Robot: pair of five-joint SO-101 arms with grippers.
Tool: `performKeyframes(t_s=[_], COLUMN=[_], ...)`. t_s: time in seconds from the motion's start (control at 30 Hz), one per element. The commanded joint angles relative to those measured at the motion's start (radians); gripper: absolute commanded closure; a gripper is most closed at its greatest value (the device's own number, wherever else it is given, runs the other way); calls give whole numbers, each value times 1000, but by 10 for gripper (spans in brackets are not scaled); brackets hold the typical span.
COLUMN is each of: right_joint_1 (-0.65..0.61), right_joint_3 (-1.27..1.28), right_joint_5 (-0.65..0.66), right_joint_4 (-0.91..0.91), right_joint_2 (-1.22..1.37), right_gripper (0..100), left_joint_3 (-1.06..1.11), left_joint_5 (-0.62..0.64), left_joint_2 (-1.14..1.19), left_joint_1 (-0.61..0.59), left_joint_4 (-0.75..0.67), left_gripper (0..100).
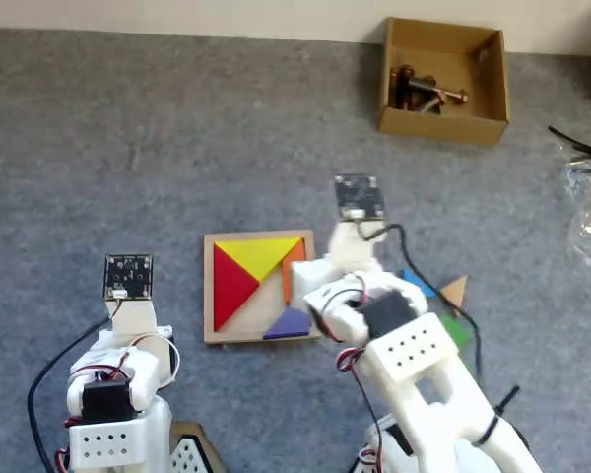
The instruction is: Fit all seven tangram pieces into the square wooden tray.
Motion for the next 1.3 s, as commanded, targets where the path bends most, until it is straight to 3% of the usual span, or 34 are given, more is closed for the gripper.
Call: performKeyframes(t_s=[0.0,0.2,0.4,0.6,0.83,1.03,1.27], right_joint_1=[48,110,154,182,59,-15,-154], right_joint_3=[-12,-25,-143,-288,-311,-312,-306], right_joint_5=[58,173,384,476,672,690,690], right_joint_4=[77,222,383,541,688,687,616], right_joint_2=[-36,85,191,188,188,188,196], right_gripper=[685,685,686,686,691,844,912], left_joint_3=[21,21,21,21,21,21,21], left_joint_5=[2,2,2,2,2,2,2], left_joint_2=[7,7,7,7,7,7,7], left_joint_1=[-8,-8,-8,-8,-8,-8,-8], left_joint_4=[8,8,8,8,8,8,8], left_gripper=[995,995,995,995,995,995,995])
